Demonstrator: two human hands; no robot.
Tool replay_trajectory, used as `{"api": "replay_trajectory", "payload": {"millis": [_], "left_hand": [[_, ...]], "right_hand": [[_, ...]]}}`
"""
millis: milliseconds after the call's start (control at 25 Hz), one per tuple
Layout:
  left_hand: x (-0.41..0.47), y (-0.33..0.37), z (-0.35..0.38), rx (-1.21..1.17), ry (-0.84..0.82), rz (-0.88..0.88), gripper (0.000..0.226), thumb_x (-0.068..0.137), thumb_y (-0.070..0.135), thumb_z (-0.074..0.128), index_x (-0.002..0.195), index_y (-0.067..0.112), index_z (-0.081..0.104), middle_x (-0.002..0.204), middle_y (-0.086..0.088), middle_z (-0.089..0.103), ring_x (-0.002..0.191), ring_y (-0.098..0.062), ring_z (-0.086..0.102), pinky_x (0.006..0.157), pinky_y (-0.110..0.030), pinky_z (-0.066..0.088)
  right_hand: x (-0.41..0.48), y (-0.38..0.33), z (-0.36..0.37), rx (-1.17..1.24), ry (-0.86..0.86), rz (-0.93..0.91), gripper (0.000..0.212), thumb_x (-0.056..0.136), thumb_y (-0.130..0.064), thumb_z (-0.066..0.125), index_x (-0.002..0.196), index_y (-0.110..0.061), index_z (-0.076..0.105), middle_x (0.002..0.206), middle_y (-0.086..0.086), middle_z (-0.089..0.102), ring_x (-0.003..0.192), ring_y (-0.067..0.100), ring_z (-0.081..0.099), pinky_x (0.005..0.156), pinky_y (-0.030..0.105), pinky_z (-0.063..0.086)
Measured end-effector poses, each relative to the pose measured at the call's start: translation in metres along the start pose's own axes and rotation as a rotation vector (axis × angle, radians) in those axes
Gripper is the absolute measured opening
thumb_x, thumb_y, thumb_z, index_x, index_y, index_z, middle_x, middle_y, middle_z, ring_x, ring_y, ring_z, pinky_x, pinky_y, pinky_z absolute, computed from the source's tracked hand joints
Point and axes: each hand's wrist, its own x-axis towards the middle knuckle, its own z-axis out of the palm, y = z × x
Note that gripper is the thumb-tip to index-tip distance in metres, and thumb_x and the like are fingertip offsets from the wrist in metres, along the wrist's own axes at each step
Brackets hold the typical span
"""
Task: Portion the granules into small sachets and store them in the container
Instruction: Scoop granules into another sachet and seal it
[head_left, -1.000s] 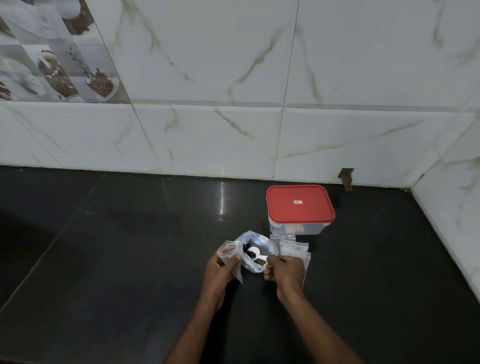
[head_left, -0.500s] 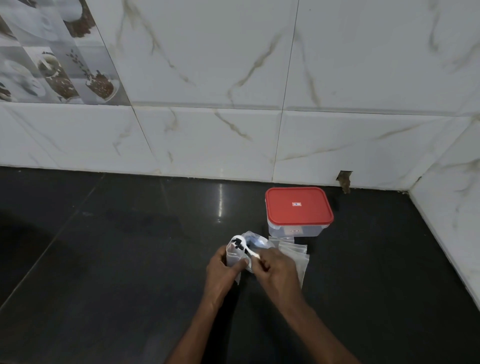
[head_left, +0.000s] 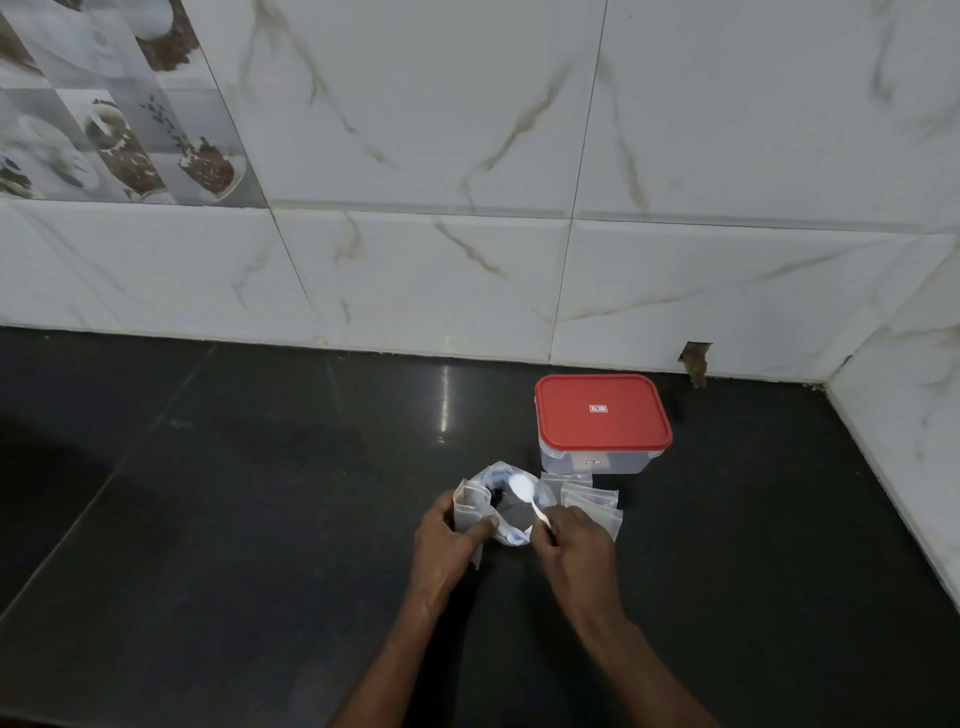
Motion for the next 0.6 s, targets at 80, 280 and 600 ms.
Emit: {"api": "replay_trajectory", "payload": {"millis": [80,280,600], "left_hand": [[0.000,-0.003,-0.001,0.003,0.007,-0.008,0.040,0.078,0.024,0.083,0.114,0.032,0.069,0.101,0.011,0.078,0.091,-0.002,0.073,0.082,-0.026,0.057],[-0.003,-0.010,-0.004,-0.128,-0.011,-0.055,0.036,0.081,0.028,0.080,0.116,0.025,0.071,0.105,0.004,0.078,0.100,-0.014,0.074,0.090,-0.039,0.058],[-0.023,-0.014,0.016,-0.399,-0.131,-0.275,0.022,0.095,0.013,0.063,0.114,0.007,0.073,0.105,-0.019,0.076,0.095,-0.031,0.073,0.088,-0.053,0.057]], "right_hand": [[0.001,0.012,0.007,-0.053,-0.094,0.111,0.019,0.075,-0.002,0.070,0.062,-0.008,0.059,0.057,0.003,0.053,0.051,0.015,0.047,0.050,0.028,0.036],[0.005,0.021,0.009,-0.264,-0.326,0.011,0.006,0.084,-0.012,0.065,0.079,-0.008,0.065,0.075,0.008,0.062,0.057,0.029,0.062,0.049,0.037,0.044],[0.008,0.012,-0.003,-0.375,-0.488,-0.083,0.023,0.097,-0.021,0.044,0.099,-0.011,0.064,0.102,0.006,0.064,0.085,0.026,0.064,0.068,0.033,0.043]]}}
